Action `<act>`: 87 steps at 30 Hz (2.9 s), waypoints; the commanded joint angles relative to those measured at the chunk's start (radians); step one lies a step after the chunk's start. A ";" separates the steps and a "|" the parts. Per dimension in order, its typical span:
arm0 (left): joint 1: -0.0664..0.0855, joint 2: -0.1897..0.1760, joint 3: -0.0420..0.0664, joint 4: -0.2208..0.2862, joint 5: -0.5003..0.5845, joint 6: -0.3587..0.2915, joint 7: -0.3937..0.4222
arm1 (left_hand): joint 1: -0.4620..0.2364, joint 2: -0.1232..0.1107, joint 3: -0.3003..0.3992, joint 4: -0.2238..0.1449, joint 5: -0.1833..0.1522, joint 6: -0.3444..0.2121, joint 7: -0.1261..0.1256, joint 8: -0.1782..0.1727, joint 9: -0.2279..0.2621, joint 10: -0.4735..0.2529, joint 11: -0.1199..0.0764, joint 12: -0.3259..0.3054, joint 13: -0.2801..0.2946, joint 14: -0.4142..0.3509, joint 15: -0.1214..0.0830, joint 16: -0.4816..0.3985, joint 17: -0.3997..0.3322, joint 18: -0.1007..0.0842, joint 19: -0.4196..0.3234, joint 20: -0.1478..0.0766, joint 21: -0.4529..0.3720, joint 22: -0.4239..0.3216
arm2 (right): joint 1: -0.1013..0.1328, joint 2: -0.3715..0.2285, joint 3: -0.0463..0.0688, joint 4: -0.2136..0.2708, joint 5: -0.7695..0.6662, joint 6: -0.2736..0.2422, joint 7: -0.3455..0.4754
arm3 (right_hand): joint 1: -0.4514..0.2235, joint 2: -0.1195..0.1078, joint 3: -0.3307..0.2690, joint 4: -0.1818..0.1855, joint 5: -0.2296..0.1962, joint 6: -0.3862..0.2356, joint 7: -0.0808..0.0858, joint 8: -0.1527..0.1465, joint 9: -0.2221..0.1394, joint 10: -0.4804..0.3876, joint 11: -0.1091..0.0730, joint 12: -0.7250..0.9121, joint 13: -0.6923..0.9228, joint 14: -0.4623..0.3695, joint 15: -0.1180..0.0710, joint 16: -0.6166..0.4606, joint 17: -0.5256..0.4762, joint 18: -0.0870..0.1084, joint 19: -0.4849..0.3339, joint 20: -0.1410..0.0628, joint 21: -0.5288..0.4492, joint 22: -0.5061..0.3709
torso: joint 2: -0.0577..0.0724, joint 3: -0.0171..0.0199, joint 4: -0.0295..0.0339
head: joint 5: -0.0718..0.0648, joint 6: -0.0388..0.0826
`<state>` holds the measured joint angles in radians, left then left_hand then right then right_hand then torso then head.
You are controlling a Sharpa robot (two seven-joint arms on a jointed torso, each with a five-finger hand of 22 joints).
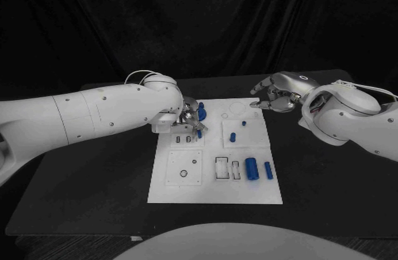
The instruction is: Assemble the parts on the task board
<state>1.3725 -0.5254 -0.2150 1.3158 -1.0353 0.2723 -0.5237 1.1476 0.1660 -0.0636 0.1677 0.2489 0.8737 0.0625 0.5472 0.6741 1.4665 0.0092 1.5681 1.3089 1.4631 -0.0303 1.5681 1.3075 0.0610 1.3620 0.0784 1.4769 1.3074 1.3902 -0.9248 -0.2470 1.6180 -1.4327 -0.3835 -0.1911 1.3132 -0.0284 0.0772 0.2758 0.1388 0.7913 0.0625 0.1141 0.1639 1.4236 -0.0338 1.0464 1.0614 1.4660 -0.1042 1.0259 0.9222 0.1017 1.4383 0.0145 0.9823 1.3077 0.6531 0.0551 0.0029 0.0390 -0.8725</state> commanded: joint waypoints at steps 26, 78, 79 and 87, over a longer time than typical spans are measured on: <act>-0.009 0.003 0.001 -0.002 0.001 0.029 0.010 | 0.007 -0.012 0.054 -0.029 0.015 0.020 -0.007 -0.027 0.015 0.104 -0.013 0.003 0.262 0.108 -0.010 0.003 0.263 -0.002 -0.010 -0.005 -0.012 0.073 | -0.004 0.001 0.001 -0.001 -0.002 0.007 0.002 | -0.004 0.008 -0.010 0.003 0.003 0.011 0.001 0.008 -0.002 -0.007 -0.002 -0.007 -0.004 0.017 0.010 0.003 -0.001 -0.005 -0.004 0.004 -0.006 0.135 | 0.001 -0.0004 -0.0005 | 0.001 0.000; -0.013 -0.082 0.001 0.036 0.001 -0.035 -0.020 | -0.209 -0.145 0.577 -0.265 0.170 0.078 -0.016 -0.113 0.170 0.104 -0.024 0.003 0.262 0.108 -0.021 0.003 0.263 -0.001 -0.002 -0.016 -0.037 0.094 | -0.012 0.004 0.001 -0.009 -0.002 0.027 -0.001 | 0.002 0.016 -0.013 0.001 0.003 0.019 0.005 0.009 -0.008 -0.031 0.001 -0.078 -0.069 0.010 0.012 -0.020 -0.028 -0.001 -0.010 0.006 -0.033 0.129 | -0.002 0.0011 -0.0002 | 0.012 0.000; -0.013 -0.085 0.001 0.038 0.001 -0.037 -0.025 | -0.212 -0.145 0.580 -0.265 0.170 0.078 -0.016 -0.114 0.171 0.104 -0.024 0.003 0.262 0.108 -0.021 0.003 0.263 -0.001 -0.002 -0.016 -0.037 0.094 | -0.012 0.005 0.001 -0.009 -0.002 0.028 -0.001 | 0.003 0.016 -0.013 0.001 0.003 0.019 0.005 0.009 -0.008 -0.032 0.001 -0.080 -0.071 0.010 0.012 -0.020 -0.028 -0.001 -0.010 0.006 -0.033 0.129 | -0.002 0.0013 -0.0001 | 0.013 0.000; -0.013 -0.099 0.001 0.051 0.001 -0.056 -0.049 | -0.221 -0.145 0.589 -0.267 0.170 0.080 -0.016 -0.117 0.173 0.104 -0.025 0.003 0.262 0.108 -0.022 0.003 0.263 -0.002 0.002 -0.017 -0.036 0.097 | -0.012 0.009 0.001 -0.010 -0.002 0.033 0.001 | 0.004 0.017 -0.014 0.000 0.003 0.019 0.005 0.009 -0.009 -0.036 0.001 -0.092 -0.082 0.010 0.013 -0.022 -0.030 -0.001 -0.011 0.006 -0.036 0.128 | -0.001 0.0007 0.0017 | 0.017 0.000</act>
<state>1.3605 -0.6243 -0.2153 1.3630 -1.0361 0.2397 -0.5543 0.9375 0.0232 0.4793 -0.0607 0.4160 0.9515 0.0499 0.4335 0.8451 1.4639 -0.0076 1.5680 1.3087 1.4671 -0.0483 1.5681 1.3073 0.0611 1.3614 0.0649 1.4437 1.3077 1.3804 -0.9164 -0.2470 1.6083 -1.4326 -0.3603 -0.1891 1.3174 -0.0250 0.0704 0.2771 0.1387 0.8020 0.0662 0.1182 0.1555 1.3951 -0.0338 0.9574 0.9802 1.4652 -0.0981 1.0105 0.8926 0.1017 1.4347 0.0180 0.9511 1.3077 0.6518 0.0560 0.0033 0.0538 -0.8725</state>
